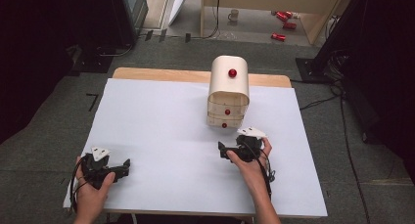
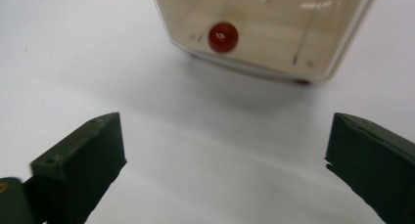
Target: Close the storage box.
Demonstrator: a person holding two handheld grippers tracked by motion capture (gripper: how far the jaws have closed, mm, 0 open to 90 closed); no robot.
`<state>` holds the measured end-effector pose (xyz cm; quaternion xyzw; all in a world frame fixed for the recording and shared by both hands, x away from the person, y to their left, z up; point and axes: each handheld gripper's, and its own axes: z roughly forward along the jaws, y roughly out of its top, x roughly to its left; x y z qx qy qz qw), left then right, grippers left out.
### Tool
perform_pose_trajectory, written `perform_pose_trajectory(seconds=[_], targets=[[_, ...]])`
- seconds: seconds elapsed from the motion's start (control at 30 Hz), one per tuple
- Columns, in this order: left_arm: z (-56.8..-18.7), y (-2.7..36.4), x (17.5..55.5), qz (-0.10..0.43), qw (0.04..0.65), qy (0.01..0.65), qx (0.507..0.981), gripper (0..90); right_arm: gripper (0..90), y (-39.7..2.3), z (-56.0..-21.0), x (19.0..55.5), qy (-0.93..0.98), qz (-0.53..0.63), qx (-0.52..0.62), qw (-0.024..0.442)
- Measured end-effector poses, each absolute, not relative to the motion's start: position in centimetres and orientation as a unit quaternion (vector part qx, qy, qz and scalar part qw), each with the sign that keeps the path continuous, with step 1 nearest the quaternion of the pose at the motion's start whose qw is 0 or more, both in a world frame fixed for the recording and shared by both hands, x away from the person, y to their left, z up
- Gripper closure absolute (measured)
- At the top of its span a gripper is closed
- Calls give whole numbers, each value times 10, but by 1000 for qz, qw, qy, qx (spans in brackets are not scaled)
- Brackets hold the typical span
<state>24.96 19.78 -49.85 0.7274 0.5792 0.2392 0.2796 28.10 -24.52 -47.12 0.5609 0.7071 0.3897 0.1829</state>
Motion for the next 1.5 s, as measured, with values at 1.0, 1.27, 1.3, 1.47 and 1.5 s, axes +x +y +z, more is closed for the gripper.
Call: perform_pose_trajectory(seconds=[1.0, 1.27, 1.3, 1.47, 1.5], targets=[[-499, 198, 250, 240, 279, 579, 727, 0, 0, -346, -495, 222, 663, 341, 631, 216], [-499, 198, 250, 240, 280, 579, 727, 0, 0, -370, -497, 209, 656, 324, 643, 227], [-499, 198, 250, 240, 280, 579, 727, 0, 0, -372, -497, 208, 654, 323, 645, 227], [-499, 198, 249, 240, 280, 579, 727, 0, 0, -381, -497, 203, 648, 320, 652, 229], [-499, 198, 249, 240, 280, 579, 727, 0, 0, -385, -498, 201, 647, 319, 654, 230]])
